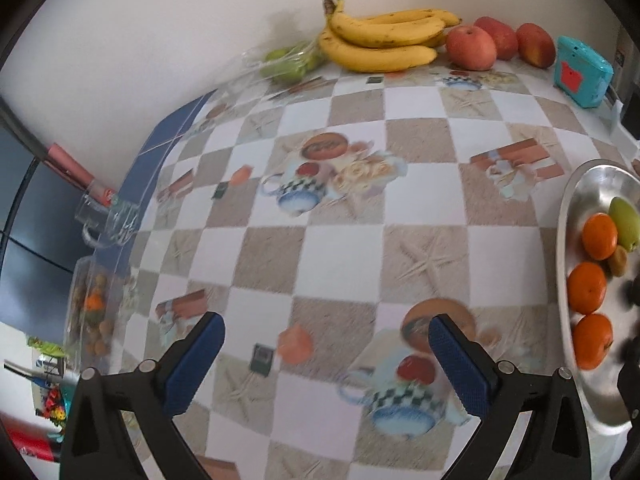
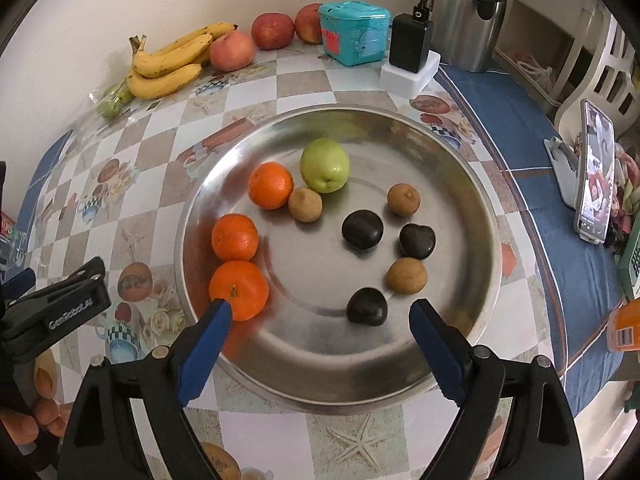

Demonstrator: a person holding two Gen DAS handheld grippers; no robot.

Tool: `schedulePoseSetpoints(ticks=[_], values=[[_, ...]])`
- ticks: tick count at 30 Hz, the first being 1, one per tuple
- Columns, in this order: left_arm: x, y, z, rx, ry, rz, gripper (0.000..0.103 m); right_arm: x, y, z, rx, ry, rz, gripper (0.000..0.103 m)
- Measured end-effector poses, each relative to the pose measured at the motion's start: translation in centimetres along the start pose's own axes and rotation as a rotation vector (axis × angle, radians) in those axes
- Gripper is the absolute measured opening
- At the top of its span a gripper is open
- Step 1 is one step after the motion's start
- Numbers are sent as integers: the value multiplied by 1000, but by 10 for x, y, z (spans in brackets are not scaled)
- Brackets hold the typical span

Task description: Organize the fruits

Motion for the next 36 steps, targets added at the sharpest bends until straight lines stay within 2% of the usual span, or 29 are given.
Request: schedulePoseSetpoints(ticks=[8, 12, 17, 26, 36], values=[[-5, 15, -23, 17, 23, -7, 103, 2, 8, -21, -20, 14, -10, 91], [-21, 17, -33, 33, -23, -54, 103, 3, 12, -33, -28, 26, 0, 91], [-35, 17, -46, 62, -74, -73, 103, -2, 16, -42, -39, 23, -5, 91], [-49, 31, -57, 16, -121, -136, 103, -26, 22, -43, -63, -54, -35, 91], [-47, 27, -56, 28, -108, -172, 103, -20, 25, -40, -67, -41, -18, 91]])
Point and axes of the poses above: each gripper's, at about its wrist camera, not at the fingertips, and x roughly the way its jaws point, y to its left, z to its top, the point moved 10 cm from there along x, roughly the way its jaws point, and after that the axes turned 11 degrees about y, right-handed, at the moved point
